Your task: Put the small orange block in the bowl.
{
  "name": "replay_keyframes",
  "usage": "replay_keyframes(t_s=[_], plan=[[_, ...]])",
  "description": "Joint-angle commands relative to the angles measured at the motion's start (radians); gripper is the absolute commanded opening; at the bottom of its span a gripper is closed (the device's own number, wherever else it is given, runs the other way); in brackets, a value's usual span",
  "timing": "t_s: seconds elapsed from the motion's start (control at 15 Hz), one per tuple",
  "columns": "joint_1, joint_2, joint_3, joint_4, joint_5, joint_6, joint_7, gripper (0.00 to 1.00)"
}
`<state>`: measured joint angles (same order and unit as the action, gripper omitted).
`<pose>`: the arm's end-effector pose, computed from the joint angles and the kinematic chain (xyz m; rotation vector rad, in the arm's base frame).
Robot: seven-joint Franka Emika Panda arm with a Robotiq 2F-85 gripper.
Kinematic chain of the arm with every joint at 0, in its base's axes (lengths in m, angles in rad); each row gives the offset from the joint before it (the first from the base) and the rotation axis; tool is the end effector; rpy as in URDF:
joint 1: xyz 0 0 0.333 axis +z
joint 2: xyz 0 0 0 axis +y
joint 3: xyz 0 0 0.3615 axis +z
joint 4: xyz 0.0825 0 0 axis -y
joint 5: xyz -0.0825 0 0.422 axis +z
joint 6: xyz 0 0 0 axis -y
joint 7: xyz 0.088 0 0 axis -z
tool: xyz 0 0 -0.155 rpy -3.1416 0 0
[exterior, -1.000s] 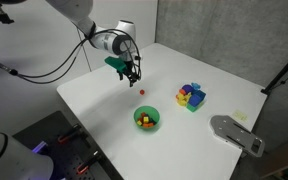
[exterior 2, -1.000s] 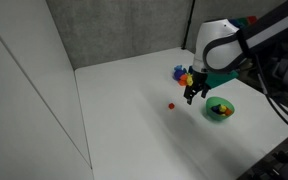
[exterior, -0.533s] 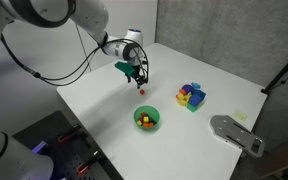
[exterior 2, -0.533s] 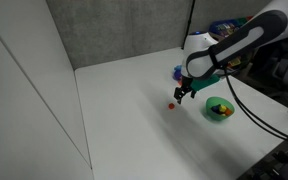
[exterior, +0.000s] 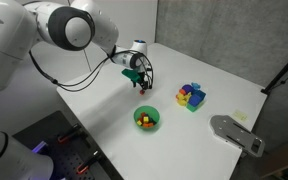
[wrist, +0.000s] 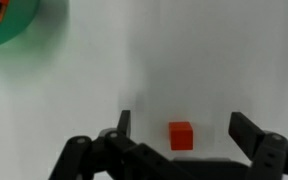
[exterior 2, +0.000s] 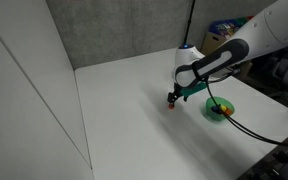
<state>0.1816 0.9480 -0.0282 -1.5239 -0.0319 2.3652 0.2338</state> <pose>0.7308 0.1134 0.0340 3.0730 -0.0706 -0.1476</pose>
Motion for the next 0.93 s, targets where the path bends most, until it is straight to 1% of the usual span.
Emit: replay_keyframes(t_s=[0.0,0.27,0.53,0.6,0.67,0.8,0.87], plan=[[0.019,0.103,-0.022,0.149,-0.012,-0.038,0.039,1.00],[0.024,0.173,-0.032,0.237,-0.011,-0.050,0.049,1.00],[0.021,0.221,-0.033,0.302,-0.008,-0.050,0.048,1.00],[0.022,0.232,-0.035,0.316,-0.008,-0.052,0.050,0.75],[0.023,0.239,-0.037,0.328,-0.009,-0.054,0.050,0.74],[0.022,0.254,-0.038,0.349,-0.008,-0.058,0.052,0.58],[0.022,0.260,-0.039,0.359,-0.008,-0.060,0.053,0.49]])
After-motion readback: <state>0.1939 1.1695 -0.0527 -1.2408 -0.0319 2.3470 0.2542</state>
